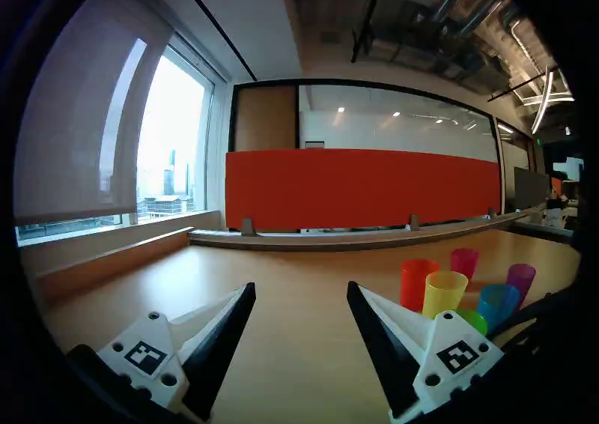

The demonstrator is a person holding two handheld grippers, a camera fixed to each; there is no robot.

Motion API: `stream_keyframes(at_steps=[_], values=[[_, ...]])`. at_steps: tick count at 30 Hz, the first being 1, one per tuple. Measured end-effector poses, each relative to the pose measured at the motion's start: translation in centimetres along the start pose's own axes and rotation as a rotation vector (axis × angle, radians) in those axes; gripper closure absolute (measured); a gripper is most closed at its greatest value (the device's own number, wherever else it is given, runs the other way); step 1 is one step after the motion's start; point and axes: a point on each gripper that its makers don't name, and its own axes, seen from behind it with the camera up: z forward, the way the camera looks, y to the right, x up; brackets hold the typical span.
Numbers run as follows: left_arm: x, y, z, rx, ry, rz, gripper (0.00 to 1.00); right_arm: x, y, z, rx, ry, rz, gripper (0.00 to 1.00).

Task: Pour water

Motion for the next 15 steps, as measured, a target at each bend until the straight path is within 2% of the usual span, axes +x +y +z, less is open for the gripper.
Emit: stream_keyframes(at_steps=[8, 15], values=[[0.0, 0.1, 0.0, 0.000, 0.000, 0.000, 0.10, -2.1, -0.1, 1.2, -0.006, 0.001, -0.004, 0.02], [0.0, 0.1, 0.0, 0.000, 0.000, 0.000, 0.10, -4.4, -0.7, 1.6, 0.027, 0.025, 0.004, 0.01]])
